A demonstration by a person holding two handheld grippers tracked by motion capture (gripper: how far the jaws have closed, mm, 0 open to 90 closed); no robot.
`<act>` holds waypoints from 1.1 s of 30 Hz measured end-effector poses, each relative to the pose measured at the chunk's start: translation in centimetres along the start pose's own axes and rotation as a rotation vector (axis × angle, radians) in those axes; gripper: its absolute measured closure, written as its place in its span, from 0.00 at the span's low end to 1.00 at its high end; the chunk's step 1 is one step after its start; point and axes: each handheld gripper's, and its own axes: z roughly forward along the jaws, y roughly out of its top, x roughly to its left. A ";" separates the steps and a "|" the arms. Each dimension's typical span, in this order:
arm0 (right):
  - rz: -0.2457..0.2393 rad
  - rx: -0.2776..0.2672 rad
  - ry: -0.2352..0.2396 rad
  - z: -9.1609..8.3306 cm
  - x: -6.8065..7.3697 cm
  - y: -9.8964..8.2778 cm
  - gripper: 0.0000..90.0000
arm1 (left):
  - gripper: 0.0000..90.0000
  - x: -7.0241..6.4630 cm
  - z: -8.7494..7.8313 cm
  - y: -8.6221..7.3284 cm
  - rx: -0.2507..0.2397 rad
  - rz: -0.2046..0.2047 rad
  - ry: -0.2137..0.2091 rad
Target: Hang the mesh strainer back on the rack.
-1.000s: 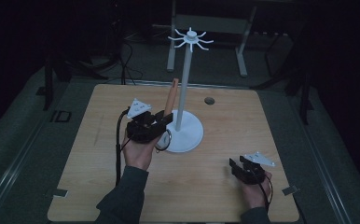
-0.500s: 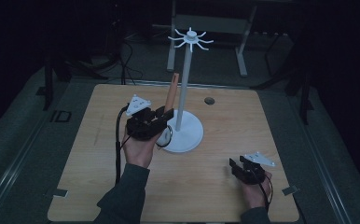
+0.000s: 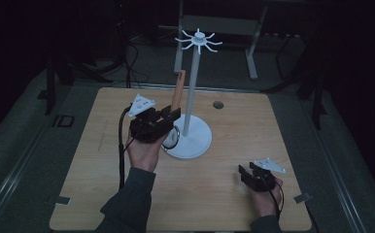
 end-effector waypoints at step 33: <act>0.001 0.001 0.002 0.0 0.1 0.0 0.55 | 0.76 -0.1 -0.2 2.0 -0.074 -0.010 0.004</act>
